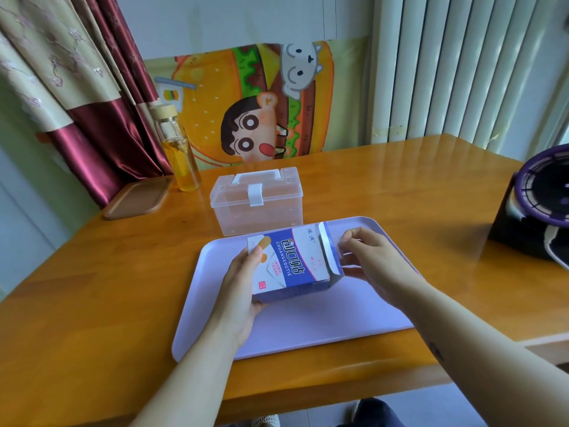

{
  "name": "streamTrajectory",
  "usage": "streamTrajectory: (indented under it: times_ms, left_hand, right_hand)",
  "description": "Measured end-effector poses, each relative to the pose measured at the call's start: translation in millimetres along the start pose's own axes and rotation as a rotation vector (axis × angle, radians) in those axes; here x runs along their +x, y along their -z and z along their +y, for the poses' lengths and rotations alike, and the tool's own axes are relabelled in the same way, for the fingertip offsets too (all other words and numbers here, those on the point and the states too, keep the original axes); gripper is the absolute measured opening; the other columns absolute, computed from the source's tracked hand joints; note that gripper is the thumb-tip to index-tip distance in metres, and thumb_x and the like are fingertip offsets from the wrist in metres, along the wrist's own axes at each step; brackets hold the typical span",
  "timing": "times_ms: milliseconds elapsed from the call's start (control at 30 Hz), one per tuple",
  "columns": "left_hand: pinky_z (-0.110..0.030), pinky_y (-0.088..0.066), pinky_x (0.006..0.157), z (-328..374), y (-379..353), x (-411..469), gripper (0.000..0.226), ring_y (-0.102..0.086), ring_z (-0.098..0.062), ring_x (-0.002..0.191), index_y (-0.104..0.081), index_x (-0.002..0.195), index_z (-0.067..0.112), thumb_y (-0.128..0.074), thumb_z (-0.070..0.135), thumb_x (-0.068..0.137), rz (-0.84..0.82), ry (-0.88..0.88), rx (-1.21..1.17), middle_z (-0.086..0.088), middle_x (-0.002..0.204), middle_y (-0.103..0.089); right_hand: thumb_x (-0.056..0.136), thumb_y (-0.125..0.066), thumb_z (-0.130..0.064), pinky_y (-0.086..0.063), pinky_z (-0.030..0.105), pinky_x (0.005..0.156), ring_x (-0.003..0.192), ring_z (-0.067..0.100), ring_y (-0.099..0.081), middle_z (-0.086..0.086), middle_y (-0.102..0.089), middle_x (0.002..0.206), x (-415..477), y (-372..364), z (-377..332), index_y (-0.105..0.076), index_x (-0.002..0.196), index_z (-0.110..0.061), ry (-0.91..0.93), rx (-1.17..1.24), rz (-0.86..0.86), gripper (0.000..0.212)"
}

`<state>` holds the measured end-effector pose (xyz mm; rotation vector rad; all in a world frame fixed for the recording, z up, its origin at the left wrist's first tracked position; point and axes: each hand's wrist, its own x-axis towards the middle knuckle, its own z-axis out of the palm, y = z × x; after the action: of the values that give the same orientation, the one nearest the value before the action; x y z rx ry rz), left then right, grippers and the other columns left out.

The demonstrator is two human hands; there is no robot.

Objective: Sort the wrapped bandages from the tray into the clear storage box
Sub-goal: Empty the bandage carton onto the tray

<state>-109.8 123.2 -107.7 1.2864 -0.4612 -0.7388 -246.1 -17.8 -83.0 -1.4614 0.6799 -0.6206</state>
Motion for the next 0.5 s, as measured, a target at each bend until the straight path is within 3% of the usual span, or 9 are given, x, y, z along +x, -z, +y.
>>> streamTrajectory:
  times_ms: [133,200,300,400,500]
  left_hand:
    - [-0.038,-0.056,0.077,2,-2,-1,0.056,-0.067,-0.016,0.096,-0.053,0.119,0.026,-0.057,0.049,0.069,0.028,-0.014,0.022,-0.002,0.107,-0.068]
    - [-0.038,-0.056,0.079,2,-2,0,0.061,-0.066,-0.017,0.098,-0.052,0.122,0.027,-0.058,0.053,0.067,0.050,-0.035,0.070,-0.001,0.107,-0.068]
    - [-0.038,-0.055,0.084,1,-4,-1,0.064,-0.065,-0.017,0.101,-0.050,0.124,0.029,-0.058,0.056,0.067,0.061,-0.078,0.131,0.001,0.108,-0.067]
    - [-0.037,-0.055,0.083,2,-6,-1,0.066,-0.065,-0.017,0.103,-0.048,0.126,0.029,-0.059,0.056,0.068,0.048,-0.097,0.129,0.001,0.111,-0.067]
    - [-0.040,-0.054,0.087,4,-6,0,0.065,-0.065,-0.018,0.105,-0.048,0.127,0.027,-0.059,0.054,0.069,0.033,-0.098,0.102,0.000,0.111,-0.068]
  right_hand:
    - [0.097,-0.035,-0.011,-0.049,0.028,0.067,0.079,0.018,-0.063,0.008,-0.063,0.095,-4,-4,0,-0.052,0.111,-0.021,0.058,-0.017,0.013,0.024]
    - [0.097,-0.041,-0.021,-0.048,0.023,0.067,0.087,0.012,-0.062,0.001,-0.061,0.106,-9,-5,-2,-0.047,0.121,-0.027,0.102,-0.018,-0.022,0.025]
    - [0.084,-0.065,-0.036,-0.051,0.017,0.065,0.092,0.001,-0.062,-0.008,-0.053,0.116,-14,-7,-1,-0.034,0.133,-0.036,0.148,-0.126,-0.052,0.058]
    - [0.074,-0.076,-0.031,-0.051,0.010,0.063,0.088,-0.011,-0.057,-0.016,-0.050,0.112,-16,-8,0,-0.027,0.137,-0.038,0.176,-0.235,-0.040,0.080]
    - [0.073,-0.077,-0.028,-0.057,0.024,0.076,0.093,0.003,-0.062,-0.007,-0.052,0.117,-14,-5,-2,-0.030,0.138,-0.036,0.124,-0.136,-0.036,0.081]
